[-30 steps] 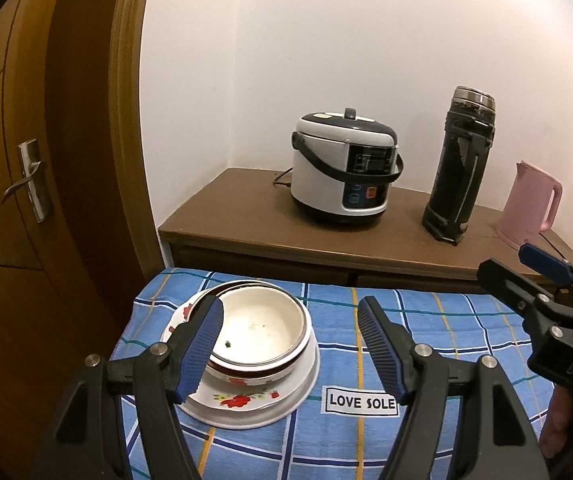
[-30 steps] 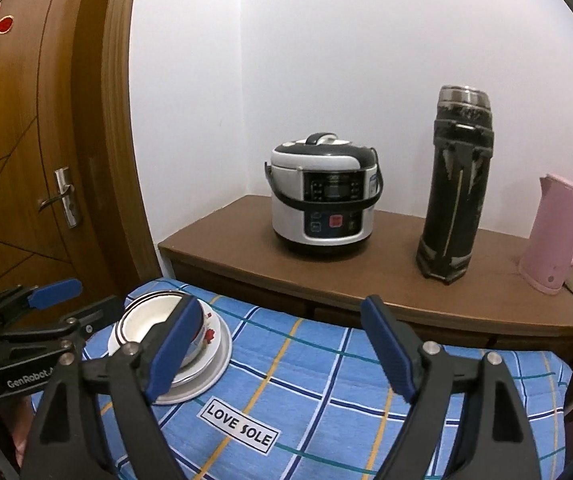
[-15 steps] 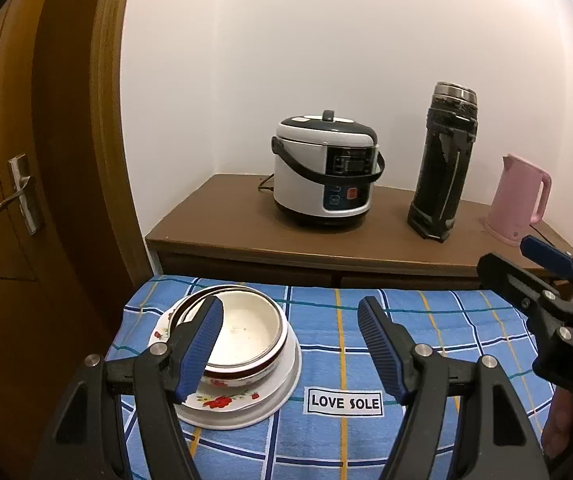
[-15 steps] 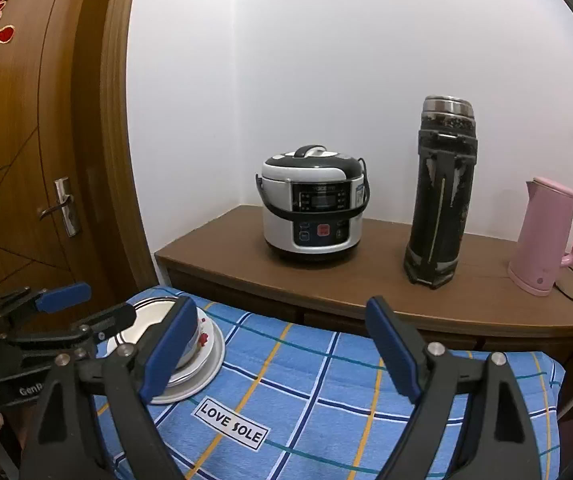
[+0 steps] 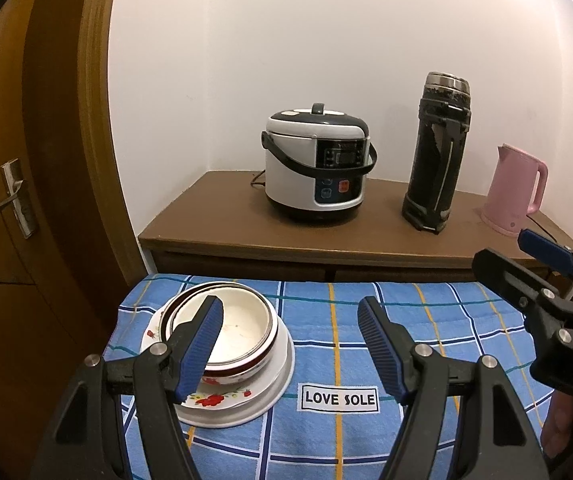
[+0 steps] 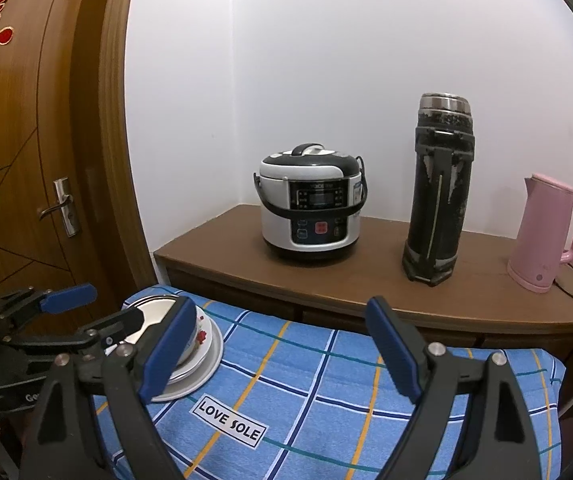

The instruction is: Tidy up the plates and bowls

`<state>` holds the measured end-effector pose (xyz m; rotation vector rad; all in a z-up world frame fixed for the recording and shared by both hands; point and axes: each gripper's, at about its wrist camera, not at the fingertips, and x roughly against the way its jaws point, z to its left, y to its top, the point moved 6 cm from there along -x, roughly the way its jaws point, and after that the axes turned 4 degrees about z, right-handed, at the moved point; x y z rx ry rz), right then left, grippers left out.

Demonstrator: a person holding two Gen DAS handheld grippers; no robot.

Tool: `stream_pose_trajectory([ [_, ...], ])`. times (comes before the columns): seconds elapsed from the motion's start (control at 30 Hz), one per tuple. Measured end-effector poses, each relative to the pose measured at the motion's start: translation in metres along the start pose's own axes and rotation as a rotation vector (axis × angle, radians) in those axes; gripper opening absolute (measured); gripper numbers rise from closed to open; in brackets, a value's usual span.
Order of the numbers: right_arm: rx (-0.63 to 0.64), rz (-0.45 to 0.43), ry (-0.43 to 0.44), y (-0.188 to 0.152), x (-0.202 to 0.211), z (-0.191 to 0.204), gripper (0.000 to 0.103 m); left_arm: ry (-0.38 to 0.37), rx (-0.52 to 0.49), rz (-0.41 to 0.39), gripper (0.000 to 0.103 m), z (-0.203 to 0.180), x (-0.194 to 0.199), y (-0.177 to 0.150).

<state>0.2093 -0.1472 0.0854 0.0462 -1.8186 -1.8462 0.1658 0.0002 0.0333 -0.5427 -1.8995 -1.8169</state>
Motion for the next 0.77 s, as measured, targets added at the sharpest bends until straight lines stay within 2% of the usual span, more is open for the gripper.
stream_pose_trajectory([
  [0.3, 0.012, -0.030, -0.034, 0.002, 0.011, -0.005, 0.089, -0.026, -0.018, -0.007, 0.072, -0.010, 0.004, 0.002],
  [0.57, 0.008, -0.041, -0.042, 0.001, 0.020, -0.010, 0.090, -0.067, 0.010, 0.013, 0.073, -0.012, 0.002, 0.001],
  [0.77, 0.005, -0.051, -0.055, -0.001, 0.031, -0.016, 0.090, -0.063, -0.015, -0.014, 0.073, -0.021, 0.010, 0.002],
])
